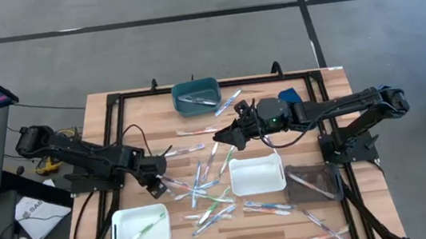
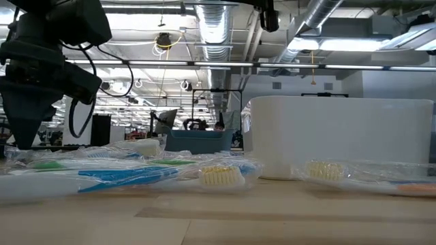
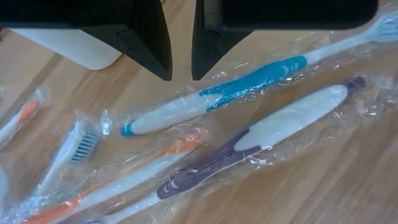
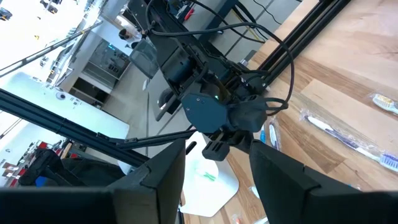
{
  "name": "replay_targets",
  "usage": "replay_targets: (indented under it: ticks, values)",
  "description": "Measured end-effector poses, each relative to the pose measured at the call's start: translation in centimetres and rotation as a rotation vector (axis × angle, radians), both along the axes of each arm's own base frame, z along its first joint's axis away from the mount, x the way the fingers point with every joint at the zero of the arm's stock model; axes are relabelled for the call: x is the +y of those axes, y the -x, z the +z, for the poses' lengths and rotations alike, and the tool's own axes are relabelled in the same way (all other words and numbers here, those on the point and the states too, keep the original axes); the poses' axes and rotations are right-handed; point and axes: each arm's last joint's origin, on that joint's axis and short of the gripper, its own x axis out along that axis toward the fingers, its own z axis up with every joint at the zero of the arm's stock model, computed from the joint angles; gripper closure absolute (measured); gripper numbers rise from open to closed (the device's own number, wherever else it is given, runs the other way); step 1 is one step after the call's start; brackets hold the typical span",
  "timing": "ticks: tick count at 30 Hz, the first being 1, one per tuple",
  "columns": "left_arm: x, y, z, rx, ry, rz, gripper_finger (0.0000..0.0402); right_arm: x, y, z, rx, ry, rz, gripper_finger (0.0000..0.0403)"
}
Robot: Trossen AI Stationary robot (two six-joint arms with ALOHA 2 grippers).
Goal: Pick & Place Toothbrushes
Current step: Put the blue toothbrush into the top white bin
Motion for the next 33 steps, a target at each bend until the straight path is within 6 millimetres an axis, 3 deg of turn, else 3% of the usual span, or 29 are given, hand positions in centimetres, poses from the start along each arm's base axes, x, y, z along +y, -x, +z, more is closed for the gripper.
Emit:
replay_targets:
  ticks: [10, 18, 21, 26, 28, 33]
  values:
    - [0.2, 1.7, -2.1, 0.101, 0.037, 0.040, 0.0356, 0.0, 0.0, 0.0, 0.000, 0.000, 0.000, 0.0230]
    - [0.3, 1.7, -2.3, 0.077, 0.014, 0.046, 0.0374, 0.0, 0.0, 0.0, -0.001, 0.000, -0.003, 0.0230]
    - [0.3, 1.2, -2.2, 0.024, -0.015, 0.051, 0.0380, 0.0, 0.0, 0.0, -0.001, 0.000, -0.003, 0.0230]
    - [0.8, -0.7, -1.6, -0.223, -0.132, -0.012, 0.0386, 0.0, 0.0, 0.0, -0.001, 0.000, -0.003, 0.0230]
    - [0.8, -1.5, -1.1, -0.307, -0.118, -0.030, 0.0388, 0.0, 0.0, 0.0, -0.001, 0.000, -0.004, 0.0230]
    - [0.3, -1.9, -0.3, -0.327, -0.043, -0.087, 0.0397, 0.0, 0.0, 0.0, -0.001, -0.007, -0.003, 0.0230]
